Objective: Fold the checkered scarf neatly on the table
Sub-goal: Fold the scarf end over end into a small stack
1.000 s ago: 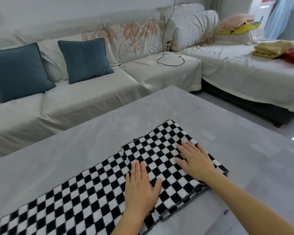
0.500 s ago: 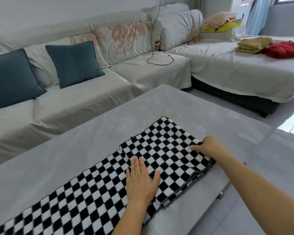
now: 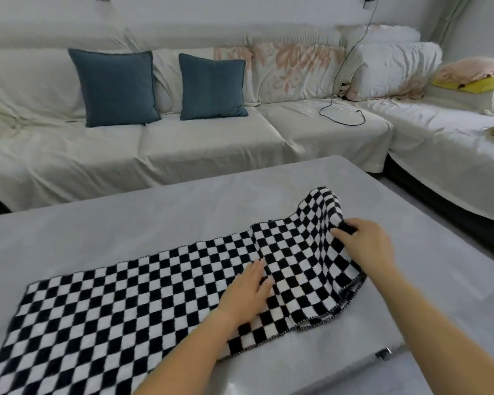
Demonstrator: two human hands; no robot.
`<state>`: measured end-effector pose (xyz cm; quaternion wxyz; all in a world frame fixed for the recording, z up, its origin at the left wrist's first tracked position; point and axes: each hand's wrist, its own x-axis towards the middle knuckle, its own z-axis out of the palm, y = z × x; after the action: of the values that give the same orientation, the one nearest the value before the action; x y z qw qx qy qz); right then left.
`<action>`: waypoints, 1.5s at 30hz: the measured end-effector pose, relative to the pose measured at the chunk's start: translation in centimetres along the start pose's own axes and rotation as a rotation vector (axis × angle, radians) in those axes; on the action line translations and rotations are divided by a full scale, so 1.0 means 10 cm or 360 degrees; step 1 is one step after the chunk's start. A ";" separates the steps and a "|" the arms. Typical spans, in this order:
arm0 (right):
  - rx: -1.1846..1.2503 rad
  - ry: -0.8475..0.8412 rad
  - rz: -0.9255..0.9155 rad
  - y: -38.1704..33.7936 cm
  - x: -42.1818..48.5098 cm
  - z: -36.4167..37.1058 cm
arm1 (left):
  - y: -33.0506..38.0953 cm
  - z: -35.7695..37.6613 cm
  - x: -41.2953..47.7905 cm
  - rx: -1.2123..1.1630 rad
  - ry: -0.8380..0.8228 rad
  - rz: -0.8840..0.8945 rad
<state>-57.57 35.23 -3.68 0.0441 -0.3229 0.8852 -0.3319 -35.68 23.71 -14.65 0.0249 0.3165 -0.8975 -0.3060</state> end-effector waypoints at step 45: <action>0.0538 -0.0431 -0.0476 -1.08 -2.39 1.90 | -1.05 -0.72 -0.56 -0.1184 0.0951 -0.0454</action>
<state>-27.28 32.78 -15.03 0.1657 -0.4798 0.7457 -0.4316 -23.68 16.65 -13.89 0.3502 0.4798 -0.6289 -0.5016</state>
